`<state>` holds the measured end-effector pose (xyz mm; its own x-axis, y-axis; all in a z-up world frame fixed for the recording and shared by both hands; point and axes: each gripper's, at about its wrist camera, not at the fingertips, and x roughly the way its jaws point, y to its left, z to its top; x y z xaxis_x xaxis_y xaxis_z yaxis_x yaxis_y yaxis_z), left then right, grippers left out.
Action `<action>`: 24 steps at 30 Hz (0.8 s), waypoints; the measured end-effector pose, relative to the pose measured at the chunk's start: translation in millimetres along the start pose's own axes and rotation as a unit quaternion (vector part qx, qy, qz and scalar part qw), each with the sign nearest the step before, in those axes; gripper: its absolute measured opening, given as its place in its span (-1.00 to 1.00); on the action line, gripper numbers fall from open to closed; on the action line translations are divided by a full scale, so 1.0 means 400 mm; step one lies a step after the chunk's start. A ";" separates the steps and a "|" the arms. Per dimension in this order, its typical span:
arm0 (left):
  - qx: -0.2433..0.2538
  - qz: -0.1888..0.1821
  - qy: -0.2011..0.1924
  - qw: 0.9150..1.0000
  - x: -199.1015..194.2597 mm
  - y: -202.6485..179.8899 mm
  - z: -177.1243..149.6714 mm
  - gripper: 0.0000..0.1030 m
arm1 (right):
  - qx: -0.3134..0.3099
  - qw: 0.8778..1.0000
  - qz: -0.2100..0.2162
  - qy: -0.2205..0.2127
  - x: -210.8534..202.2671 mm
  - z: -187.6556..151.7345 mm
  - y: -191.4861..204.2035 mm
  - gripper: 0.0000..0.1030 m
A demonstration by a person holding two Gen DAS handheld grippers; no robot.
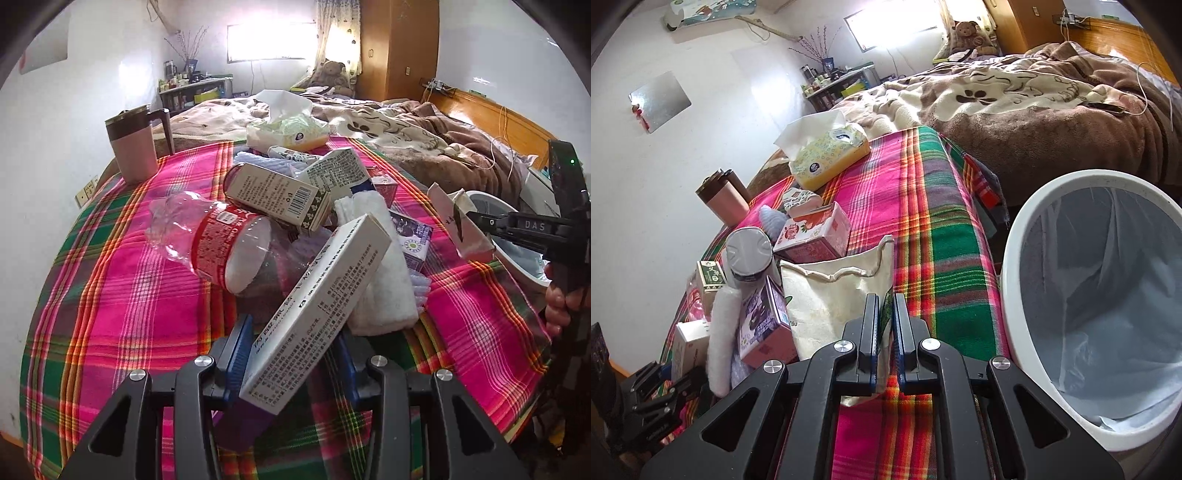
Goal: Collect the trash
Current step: 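Carry the cloth bag and cream box over the white trash bin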
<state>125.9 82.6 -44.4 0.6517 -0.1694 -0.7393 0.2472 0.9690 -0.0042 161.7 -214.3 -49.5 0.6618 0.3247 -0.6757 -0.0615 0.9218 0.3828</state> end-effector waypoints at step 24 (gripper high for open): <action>-0.035 -0.027 -0.069 0.997 -0.135 -0.113 0.031 -0.47 | -0.025 0.997 -0.009 -0.078 -0.148 -0.027 -0.001 -0.86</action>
<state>88.3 45.8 4.0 0.7320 -0.2404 -0.6375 0.2369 0.9671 -0.0928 114.3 -231.8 -16.4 0.7703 0.2756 -0.5750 -0.0832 0.9375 0.3380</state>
